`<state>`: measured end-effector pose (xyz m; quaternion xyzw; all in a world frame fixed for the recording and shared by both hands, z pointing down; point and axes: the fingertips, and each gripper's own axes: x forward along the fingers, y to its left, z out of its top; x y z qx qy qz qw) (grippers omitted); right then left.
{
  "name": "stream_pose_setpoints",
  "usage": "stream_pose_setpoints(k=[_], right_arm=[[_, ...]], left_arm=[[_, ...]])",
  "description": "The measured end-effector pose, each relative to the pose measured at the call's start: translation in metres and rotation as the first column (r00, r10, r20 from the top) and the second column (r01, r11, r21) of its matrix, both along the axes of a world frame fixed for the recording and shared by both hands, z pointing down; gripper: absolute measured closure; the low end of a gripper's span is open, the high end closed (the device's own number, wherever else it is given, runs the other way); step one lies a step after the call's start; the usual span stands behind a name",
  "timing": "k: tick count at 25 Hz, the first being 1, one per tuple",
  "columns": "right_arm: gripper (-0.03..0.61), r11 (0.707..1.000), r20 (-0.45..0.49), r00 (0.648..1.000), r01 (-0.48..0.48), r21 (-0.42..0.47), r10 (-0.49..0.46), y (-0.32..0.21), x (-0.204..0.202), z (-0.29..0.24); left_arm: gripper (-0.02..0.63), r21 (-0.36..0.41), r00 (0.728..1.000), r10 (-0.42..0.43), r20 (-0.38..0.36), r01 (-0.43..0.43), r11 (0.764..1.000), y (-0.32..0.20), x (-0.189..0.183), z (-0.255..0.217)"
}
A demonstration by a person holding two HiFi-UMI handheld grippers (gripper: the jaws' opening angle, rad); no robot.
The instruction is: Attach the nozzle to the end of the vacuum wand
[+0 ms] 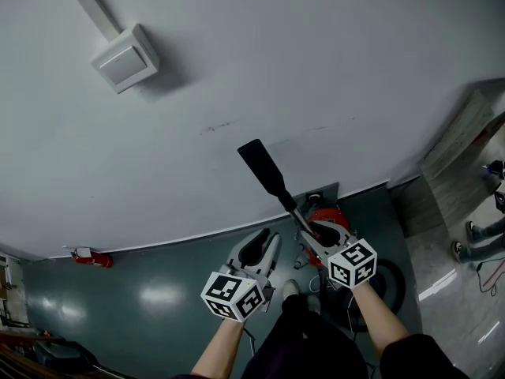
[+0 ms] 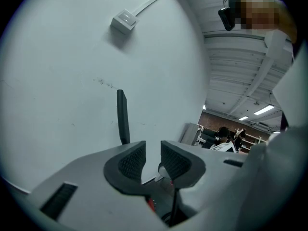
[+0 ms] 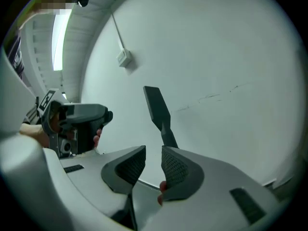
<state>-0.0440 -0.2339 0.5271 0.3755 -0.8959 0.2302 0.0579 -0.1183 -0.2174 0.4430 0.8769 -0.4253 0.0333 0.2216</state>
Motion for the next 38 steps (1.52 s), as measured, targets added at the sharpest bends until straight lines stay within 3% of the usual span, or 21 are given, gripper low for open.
stream_pose_setpoints(k=[6,12,24,38], right_arm=[[0.539,0.999,0.152,0.988,-0.035,-0.012,0.036,0.041,0.009,-0.046],[0.560,0.999,0.254,0.966,-0.036,-0.017,0.040,0.072,0.015,-0.078],[0.561,0.999,0.305,0.952,-0.038,0.004,0.035,0.098,0.010,-0.107],[0.561,0.998,0.304,0.951,-0.058,0.016,0.051,0.109,-0.008,-0.116]], left_arm=[[0.577,0.012,1.000,-0.008,0.007,0.008,1.000,0.039,0.012,-0.005],[0.609,0.032,1.000,-0.017,0.017,0.016,0.999,0.069,0.021,-0.016],[0.609,0.050,1.000,-0.018,0.006,0.017,0.999,0.093,0.022,-0.033],[0.609,0.042,1.000,-0.003,-0.030,0.004,0.999,0.098,0.005,-0.036]])
